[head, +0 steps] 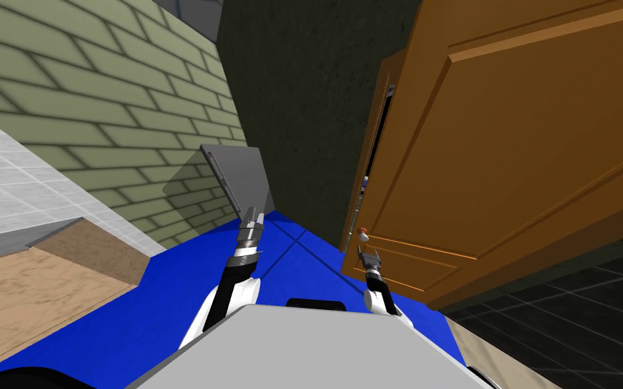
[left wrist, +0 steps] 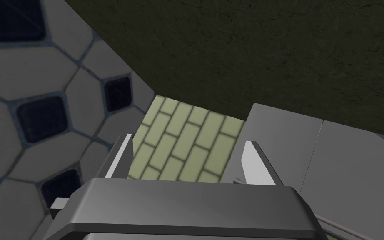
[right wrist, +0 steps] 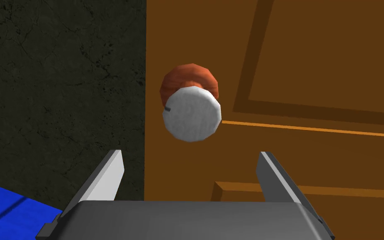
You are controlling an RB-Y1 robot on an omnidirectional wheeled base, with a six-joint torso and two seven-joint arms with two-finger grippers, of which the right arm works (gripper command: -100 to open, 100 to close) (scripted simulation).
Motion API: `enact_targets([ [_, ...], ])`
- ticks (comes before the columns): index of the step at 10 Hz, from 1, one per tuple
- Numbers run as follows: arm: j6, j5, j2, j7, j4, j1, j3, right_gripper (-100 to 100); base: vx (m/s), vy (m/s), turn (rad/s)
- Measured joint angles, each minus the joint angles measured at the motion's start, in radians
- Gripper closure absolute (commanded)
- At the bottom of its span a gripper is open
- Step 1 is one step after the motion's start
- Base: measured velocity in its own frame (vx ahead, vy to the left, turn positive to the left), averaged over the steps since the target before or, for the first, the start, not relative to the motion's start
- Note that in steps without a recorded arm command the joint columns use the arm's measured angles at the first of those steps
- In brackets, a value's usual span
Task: Pull the door open
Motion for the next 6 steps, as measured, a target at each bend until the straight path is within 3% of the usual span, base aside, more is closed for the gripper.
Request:
enact_targets([
  [2, 0.005, -0.016, 0.007, -0.037, -0.010, -0.001, 0.007, -100, -0.061, 0.003, 0.006],
  [3, 0.006, -0.017, 0.008, -0.041, -0.012, -0.001, 0.007, -100, 0.119, -0.010, 0.127],
  [4, 0.011, -0.023, -0.010, -0.049, -0.026, 0.014, 0.001, -100, 0.159, -0.013, 0.090],
  [5, 0.000, -0.024, -0.018, -0.066, 0.000, 0.007, 0.002, -100, 0.203, -0.014, 0.155],
  [6, -0.005, -0.029, -0.031, -0.078, -0.003, 0.017, -0.003, -100, 0.228, -0.020, 0.144],
])
